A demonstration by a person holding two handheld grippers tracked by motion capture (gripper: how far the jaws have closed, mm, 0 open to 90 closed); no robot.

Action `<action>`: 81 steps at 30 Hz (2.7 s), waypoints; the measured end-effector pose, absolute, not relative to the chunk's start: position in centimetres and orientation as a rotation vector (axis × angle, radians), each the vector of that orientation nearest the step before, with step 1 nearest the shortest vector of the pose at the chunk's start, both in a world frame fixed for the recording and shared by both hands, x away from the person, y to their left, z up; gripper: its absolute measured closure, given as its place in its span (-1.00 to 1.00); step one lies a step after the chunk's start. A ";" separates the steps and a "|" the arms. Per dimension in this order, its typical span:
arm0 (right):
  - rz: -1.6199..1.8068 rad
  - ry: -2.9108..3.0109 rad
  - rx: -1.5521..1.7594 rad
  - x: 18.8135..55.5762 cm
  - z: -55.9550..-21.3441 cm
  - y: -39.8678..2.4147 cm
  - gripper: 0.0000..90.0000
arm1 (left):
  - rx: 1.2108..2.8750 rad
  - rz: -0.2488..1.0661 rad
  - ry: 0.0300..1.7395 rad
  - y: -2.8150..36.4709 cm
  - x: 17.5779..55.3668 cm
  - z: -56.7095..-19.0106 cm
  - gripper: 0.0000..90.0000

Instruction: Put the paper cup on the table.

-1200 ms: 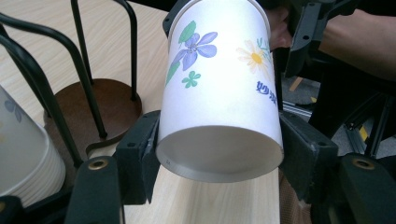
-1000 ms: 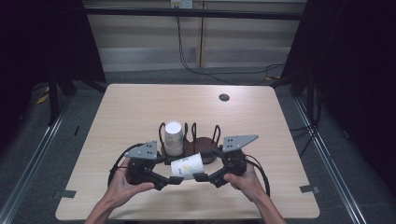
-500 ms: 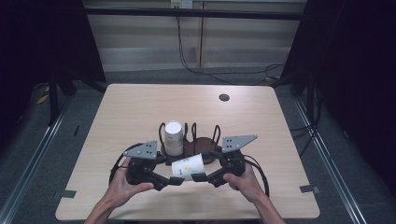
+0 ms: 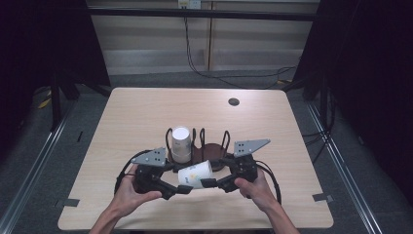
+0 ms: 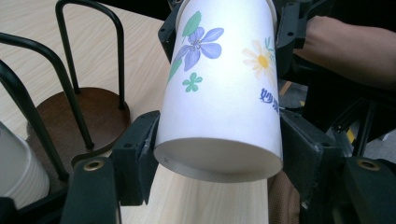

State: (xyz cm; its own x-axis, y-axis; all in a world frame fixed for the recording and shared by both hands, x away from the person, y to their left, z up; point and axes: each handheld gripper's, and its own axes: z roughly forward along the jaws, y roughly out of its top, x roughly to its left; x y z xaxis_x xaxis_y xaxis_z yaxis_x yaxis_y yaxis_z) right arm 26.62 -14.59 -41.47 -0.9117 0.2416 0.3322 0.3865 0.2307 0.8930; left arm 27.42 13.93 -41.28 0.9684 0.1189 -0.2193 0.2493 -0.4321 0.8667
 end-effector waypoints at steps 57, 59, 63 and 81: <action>-1.657 -2.471 -0.885 26.3 -40.9 -19.2 -0.29 | 2.088 0.035 0.570 20.8 28.6 -43.7 -0.62; -1.657 -2.473 -0.893 26.2 -40.9 -19.5 -0.29 | 2.083 0.035 0.583 20.9 28.5 -43.8 -0.62; -1.649 -2.477 -0.929 26.3 -41.0 -20.2 -0.29 | 2.095 0.045 0.592 21.0 28.6 -43.9 -0.62; -1.509 -2.563 -1.083 26.7 -40.8 -23.8 -0.29 | 2.104 0.064 0.626 21.6 28.4 -44.2 -0.61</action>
State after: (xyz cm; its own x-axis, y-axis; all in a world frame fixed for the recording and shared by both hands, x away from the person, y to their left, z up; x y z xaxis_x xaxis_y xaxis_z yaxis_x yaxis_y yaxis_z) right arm 26.69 -23.83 -40.83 -0.7655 0.5654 0.3073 0.5431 0.3114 0.7798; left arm 28.41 21.56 -44.22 0.8700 0.4563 -0.1867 0.4090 -0.4567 0.7900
